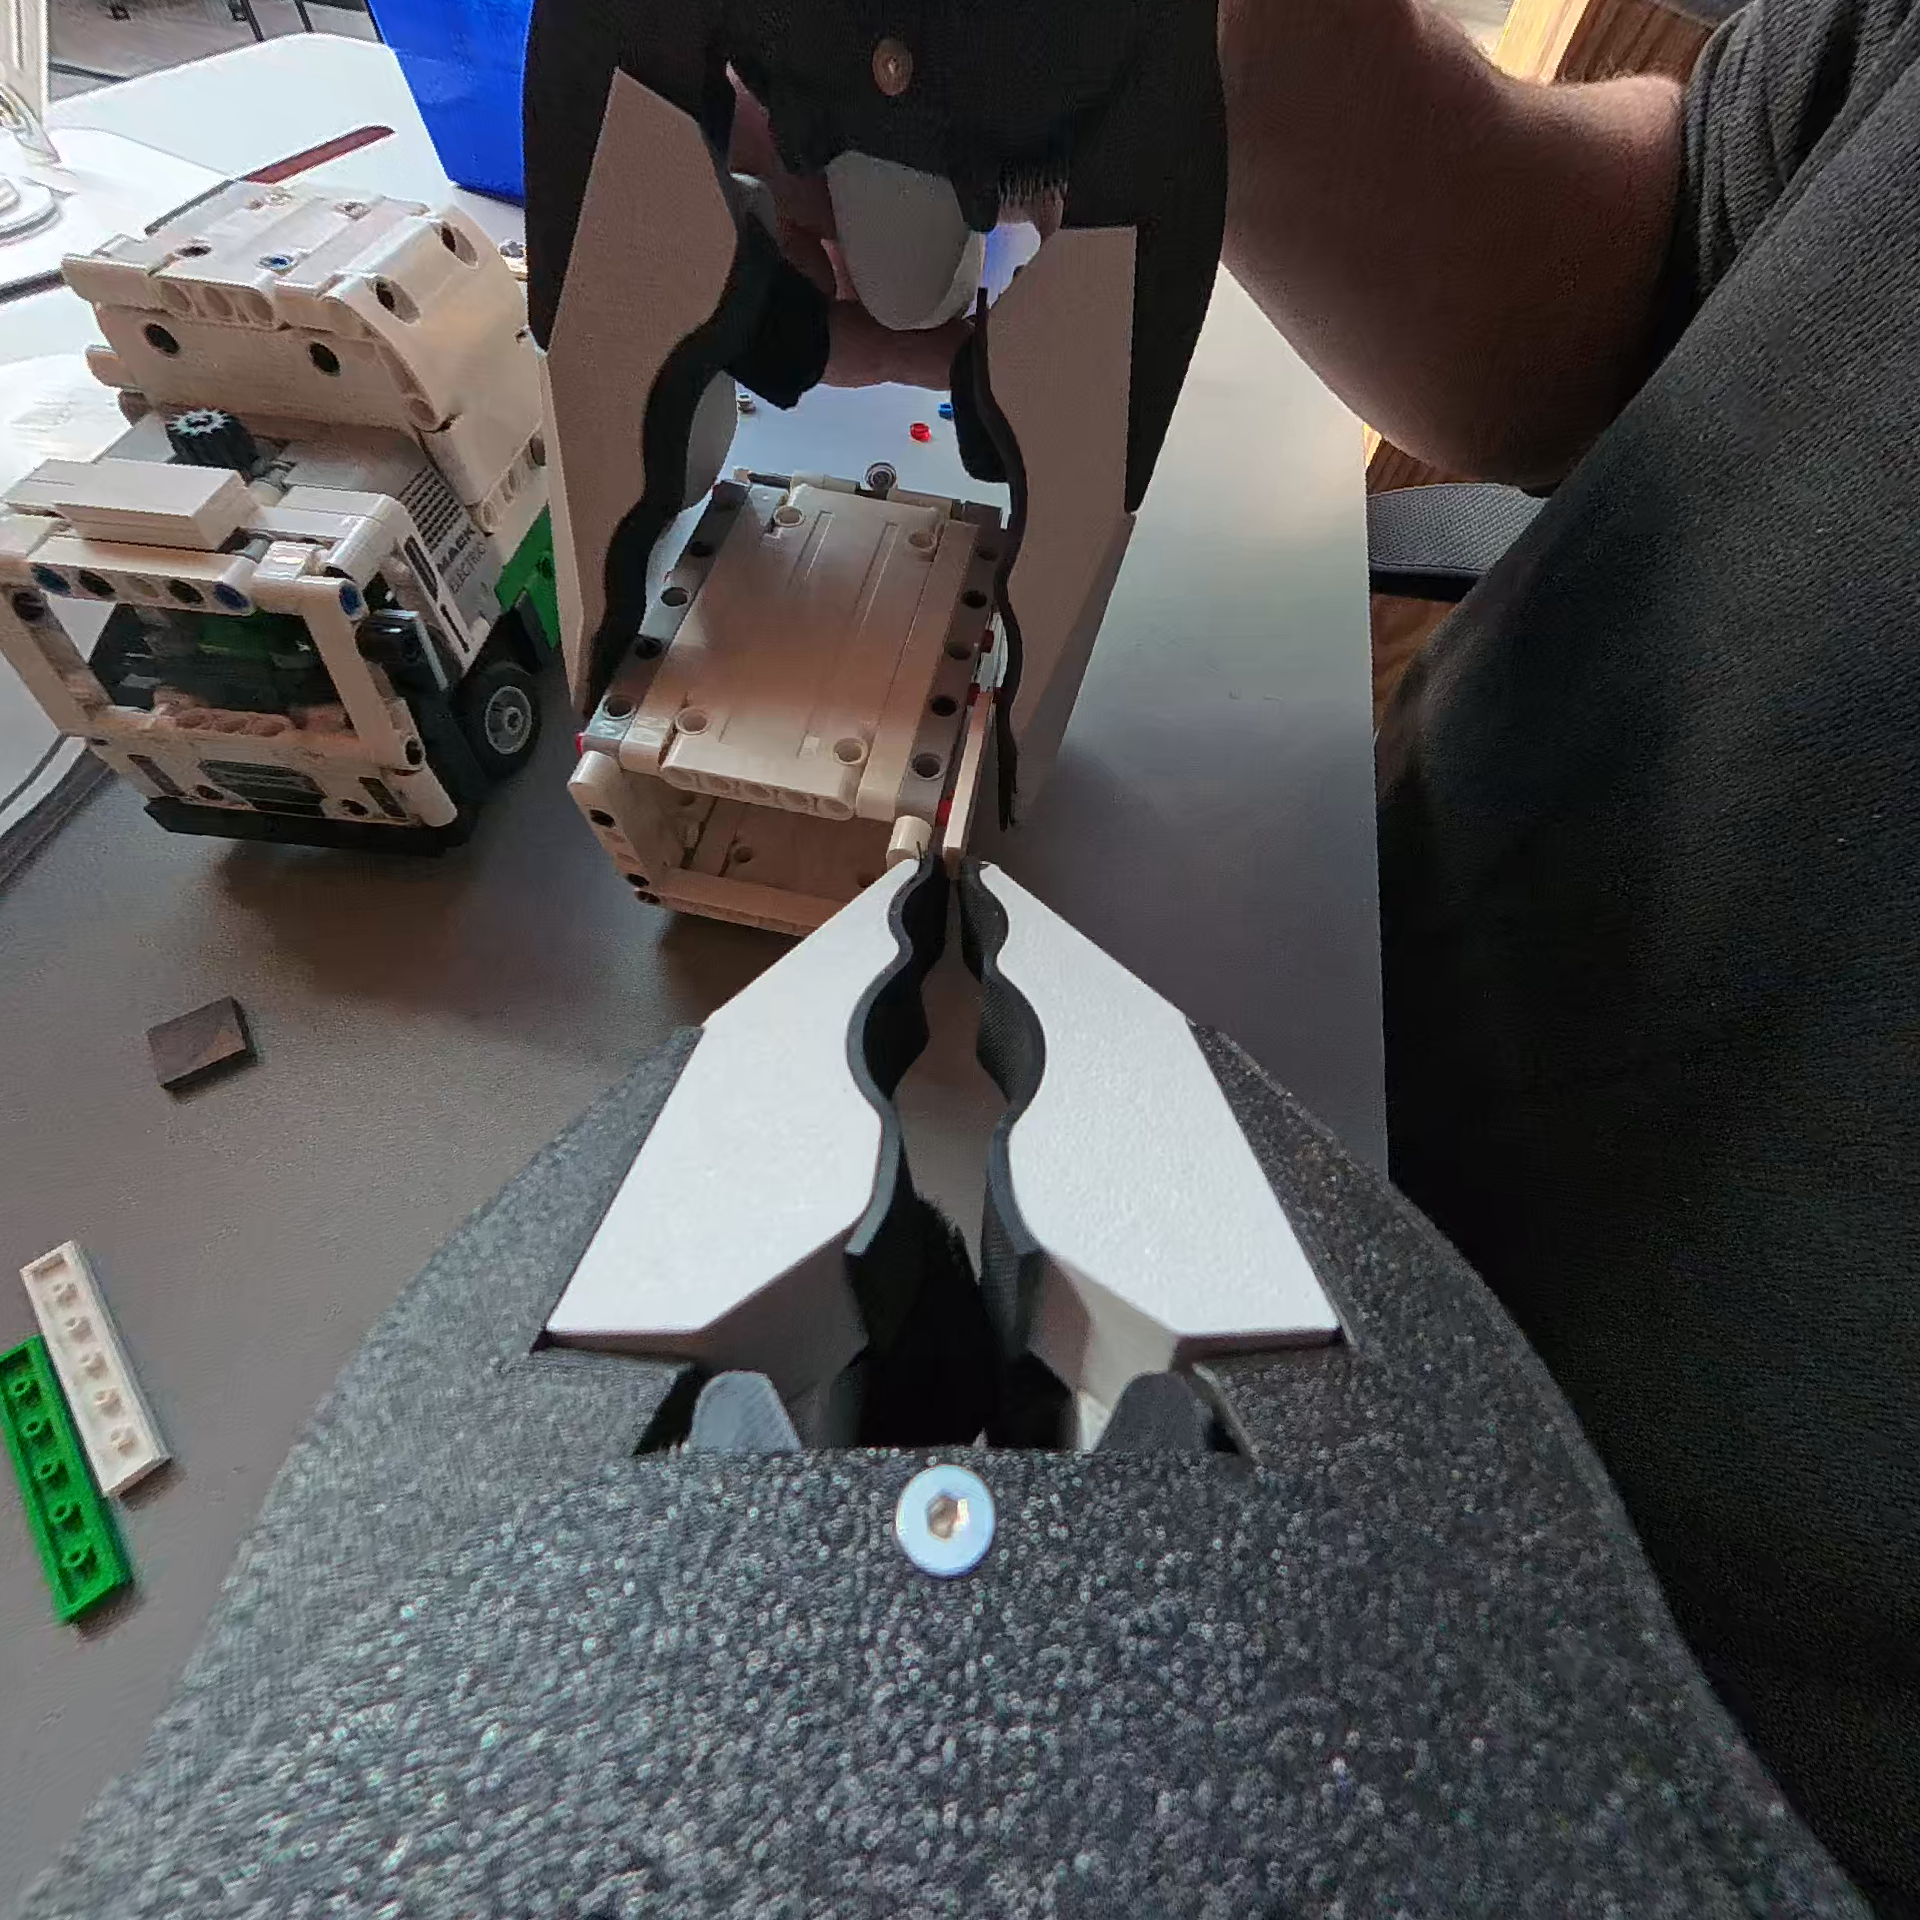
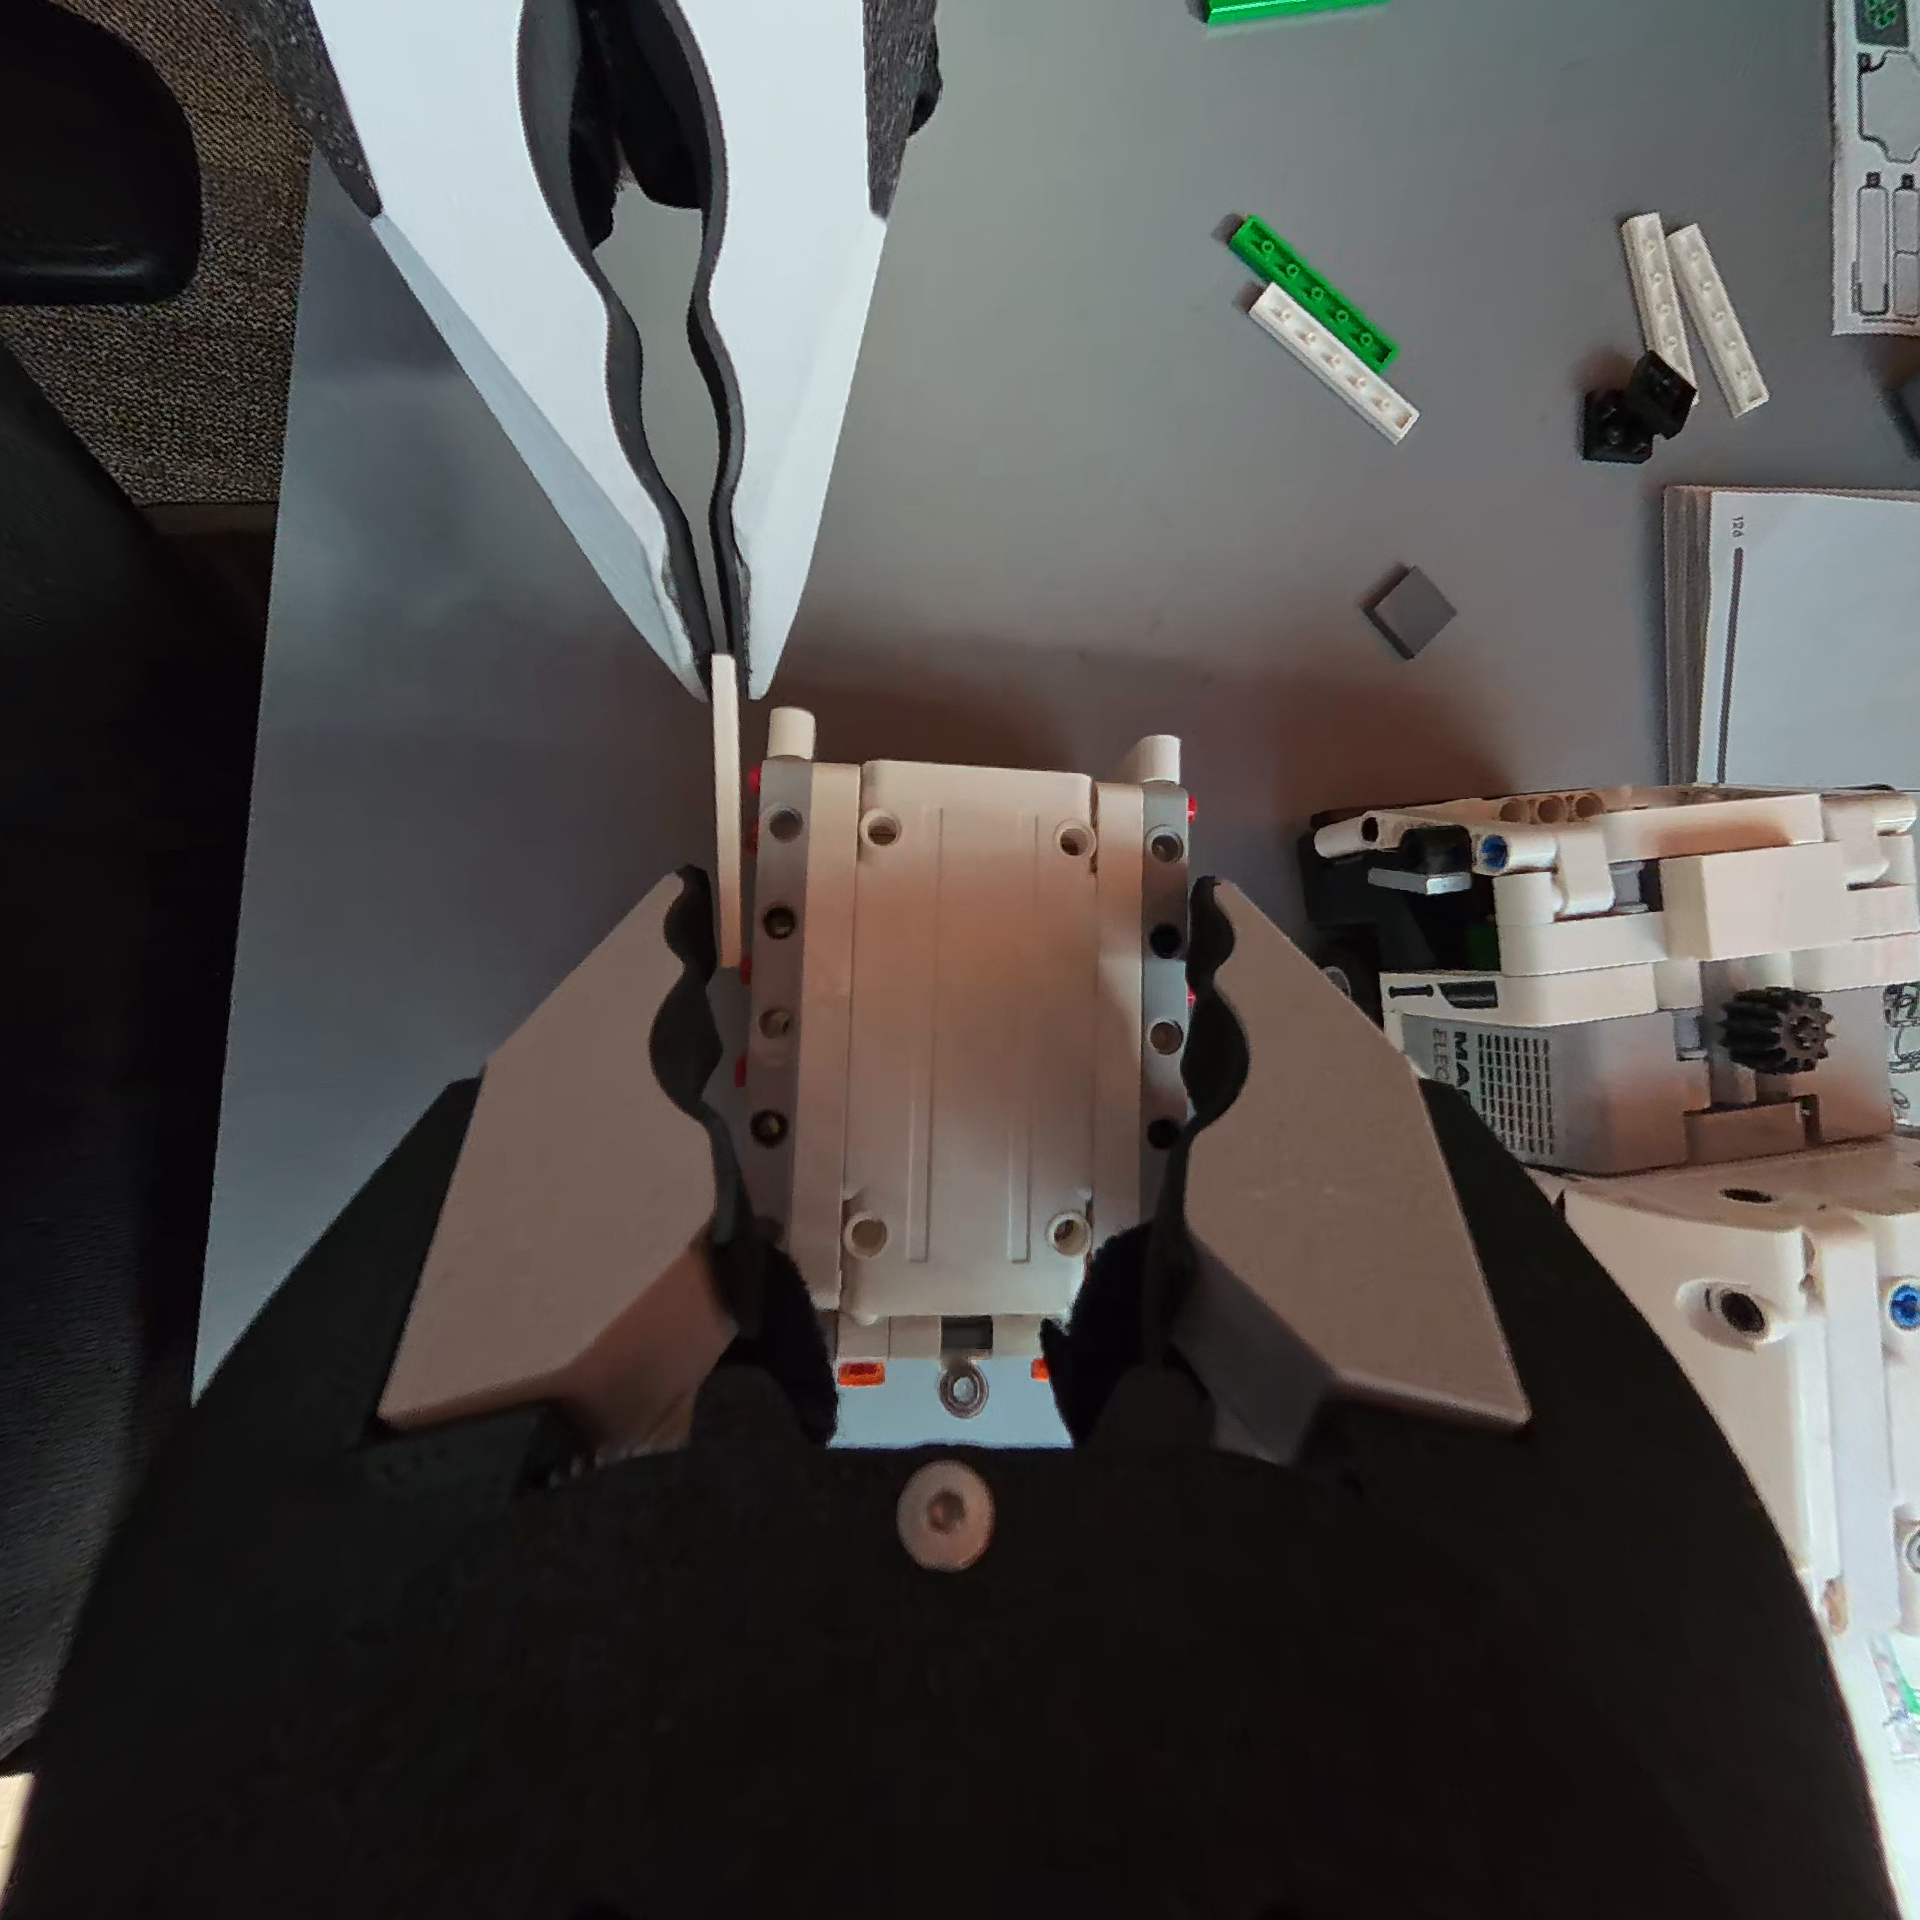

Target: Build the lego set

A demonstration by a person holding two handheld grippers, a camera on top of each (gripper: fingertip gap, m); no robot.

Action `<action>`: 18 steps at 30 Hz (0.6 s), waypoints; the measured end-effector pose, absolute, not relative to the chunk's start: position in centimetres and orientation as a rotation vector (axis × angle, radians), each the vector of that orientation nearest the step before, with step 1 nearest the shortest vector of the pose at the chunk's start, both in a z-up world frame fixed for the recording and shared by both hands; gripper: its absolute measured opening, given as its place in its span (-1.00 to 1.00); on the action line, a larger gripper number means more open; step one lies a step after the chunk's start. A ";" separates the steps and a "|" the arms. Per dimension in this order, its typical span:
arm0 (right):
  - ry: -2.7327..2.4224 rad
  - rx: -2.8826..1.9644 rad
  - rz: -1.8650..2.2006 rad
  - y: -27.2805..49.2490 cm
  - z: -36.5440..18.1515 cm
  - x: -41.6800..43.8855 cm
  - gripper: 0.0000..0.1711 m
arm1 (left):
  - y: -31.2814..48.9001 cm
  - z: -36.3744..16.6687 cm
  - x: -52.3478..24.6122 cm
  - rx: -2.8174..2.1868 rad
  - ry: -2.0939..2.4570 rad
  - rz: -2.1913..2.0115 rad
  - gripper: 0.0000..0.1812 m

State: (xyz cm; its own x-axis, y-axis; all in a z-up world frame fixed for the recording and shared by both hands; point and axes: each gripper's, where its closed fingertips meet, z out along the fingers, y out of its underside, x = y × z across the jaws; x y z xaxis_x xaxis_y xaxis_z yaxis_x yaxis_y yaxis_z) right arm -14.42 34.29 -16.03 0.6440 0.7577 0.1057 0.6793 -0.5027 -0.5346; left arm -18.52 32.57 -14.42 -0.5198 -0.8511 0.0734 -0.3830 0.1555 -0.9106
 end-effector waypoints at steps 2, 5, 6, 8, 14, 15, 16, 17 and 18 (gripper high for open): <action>-1.124 -2.328 0.185 34.3 -16.1 -14.4 0.06 | 32.5 -14.4 -18.5 -1.172 1.977 -1.339 -0.99; -1.131 -2.331 0.176 34.3 -16.2 -14.4 0.06 | 32.4 -14.4 -18.3 -1.166 1.978 -1.336 -0.99; -1.131 -2.330 0.178 34.3 -16.2 -14.4 0.06 | 32.3 -14.5 -18.3 -1.163 1.981 -1.336 -0.99; -1.132 -2.330 0.173 34.3 -16.2 -14.4 0.06 | 32.2 -14.6 -18.2 -1.161 1.985 -1.319 -0.99; -1.141 -2.329 0.163 34.2 -16.2 -14.3 0.06 | 32.2 -14.7 -18.1 -1.158 1.981 -1.294 -0.99; -1.144 -2.329 0.161 34.1 -16.2 -14.3 0.06 | 32.2 -14.6 -18.1 -1.158 1.978 -1.296 -0.99; -1.147 -2.329 0.155 34.1 -16.2 -14.2 0.06 | 32.2 -14.6 -18.1 -1.157 1.972 -1.300 -0.99; -1.148 -2.328 0.152 34.1 -16.2 -14.2 0.06 | 32.1 -14.5 -18.1 -1.154 1.970 -1.306 -0.99; -1.148 -2.326 0.150 34.1 -16.1 -14.1 0.05 | 32.1 -14.4 -18.2 -1.151 1.967 -1.315 -0.99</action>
